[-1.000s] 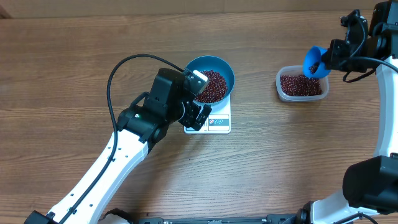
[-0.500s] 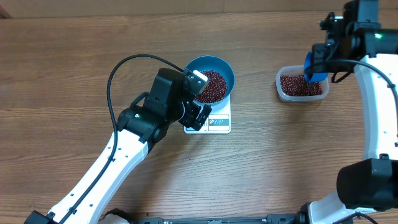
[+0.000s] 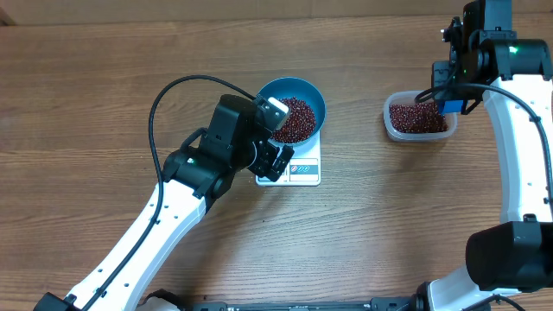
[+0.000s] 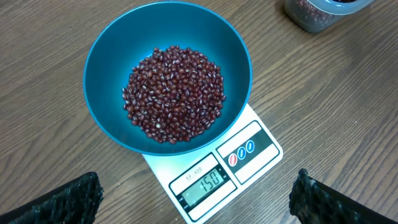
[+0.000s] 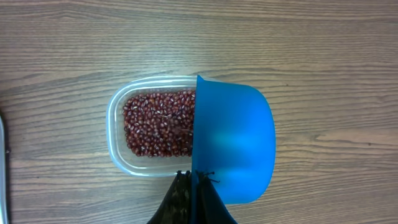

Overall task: Scoop item into bowl and weigh 150g on scale
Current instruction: 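Lower the scoop into the bean tub and tip out remaining beans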

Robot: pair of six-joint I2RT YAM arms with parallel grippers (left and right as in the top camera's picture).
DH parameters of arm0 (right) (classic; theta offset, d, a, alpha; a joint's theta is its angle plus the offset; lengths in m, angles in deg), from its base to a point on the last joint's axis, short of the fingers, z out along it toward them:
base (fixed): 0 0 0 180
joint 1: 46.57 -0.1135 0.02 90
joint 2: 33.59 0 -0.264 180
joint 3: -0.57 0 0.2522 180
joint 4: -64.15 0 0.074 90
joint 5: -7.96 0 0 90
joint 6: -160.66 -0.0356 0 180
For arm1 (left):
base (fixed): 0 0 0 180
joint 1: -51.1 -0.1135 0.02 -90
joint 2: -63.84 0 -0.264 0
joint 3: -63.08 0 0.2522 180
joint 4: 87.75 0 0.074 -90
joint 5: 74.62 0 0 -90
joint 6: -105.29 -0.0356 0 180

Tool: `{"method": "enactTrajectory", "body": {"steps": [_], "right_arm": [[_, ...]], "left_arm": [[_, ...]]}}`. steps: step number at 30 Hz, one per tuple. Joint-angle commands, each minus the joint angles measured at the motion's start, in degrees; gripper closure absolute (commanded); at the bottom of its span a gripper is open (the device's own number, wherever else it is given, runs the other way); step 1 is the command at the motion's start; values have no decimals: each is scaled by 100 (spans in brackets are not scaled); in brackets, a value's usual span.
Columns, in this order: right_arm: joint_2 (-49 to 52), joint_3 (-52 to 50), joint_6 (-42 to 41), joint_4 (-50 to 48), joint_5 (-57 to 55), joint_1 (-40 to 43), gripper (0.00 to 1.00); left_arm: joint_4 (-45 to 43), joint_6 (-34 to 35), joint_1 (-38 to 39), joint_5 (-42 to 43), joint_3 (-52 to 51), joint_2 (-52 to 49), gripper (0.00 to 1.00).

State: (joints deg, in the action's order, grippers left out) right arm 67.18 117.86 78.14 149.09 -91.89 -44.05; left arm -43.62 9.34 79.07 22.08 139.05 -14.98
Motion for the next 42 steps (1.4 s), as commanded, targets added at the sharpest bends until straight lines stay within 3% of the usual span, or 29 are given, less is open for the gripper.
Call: {"method": "enactTrajectory", "body": {"steps": [1,20,25,42], "right_arm": [[-72,144,-61,-98,-131,-33,96],[-72,144,4,-199,-39,-33,96],[-74,144,-345,31,-24,-33,96],[-72,144,-365,-295,807,33,96]], "left_arm": [[-17,83,-24,39,-13,9,0],[-17,83,-26,39,-13,9,0],[-20,83,-26,39,-13,9,1],[-20,83,-26,39,-13,9,0]]}}
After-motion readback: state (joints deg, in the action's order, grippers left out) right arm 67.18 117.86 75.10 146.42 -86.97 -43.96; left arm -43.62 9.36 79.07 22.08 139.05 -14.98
